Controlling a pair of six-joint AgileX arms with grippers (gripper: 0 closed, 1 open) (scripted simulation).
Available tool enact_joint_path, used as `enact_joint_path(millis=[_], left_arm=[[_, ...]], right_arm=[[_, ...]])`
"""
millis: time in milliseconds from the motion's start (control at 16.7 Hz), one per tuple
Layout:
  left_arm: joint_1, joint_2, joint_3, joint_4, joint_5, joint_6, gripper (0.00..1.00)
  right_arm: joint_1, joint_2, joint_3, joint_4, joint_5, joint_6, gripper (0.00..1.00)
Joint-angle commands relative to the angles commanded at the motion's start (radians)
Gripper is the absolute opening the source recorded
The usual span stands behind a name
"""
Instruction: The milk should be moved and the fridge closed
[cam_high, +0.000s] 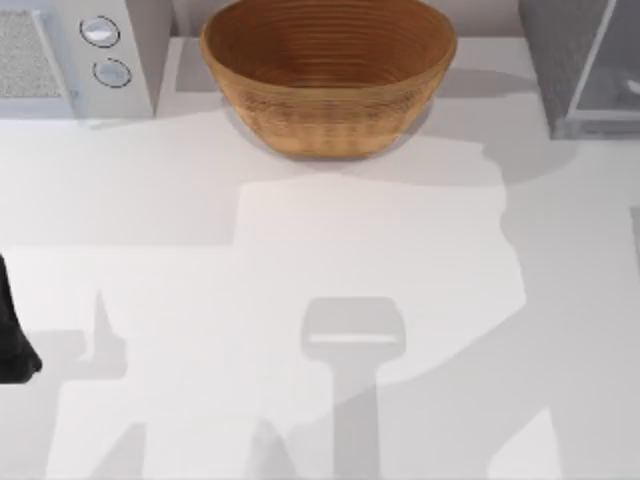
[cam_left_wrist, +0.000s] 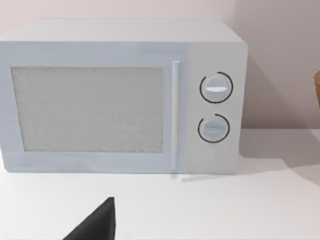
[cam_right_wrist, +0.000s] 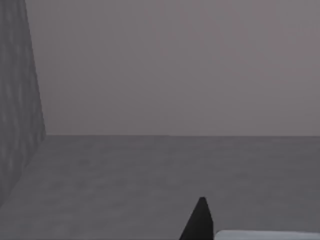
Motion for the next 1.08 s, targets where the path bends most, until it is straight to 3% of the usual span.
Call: enact_joint_path(millis=[480, 1080], left_arm=[[0.0, 0.0, 0.0, 0.0, 0.0, 0.0, 1.0], [0.0, 0.0, 0.0, 0.0, 0.0, 0.0, 1.0]], right_arm=[[0.0, 0.0, 0.0, 0.0, 0.0, 0.0, 0.0], [0.0, 0.0, 0.0, 0.0, 0.0, 0.0, 0.75]])
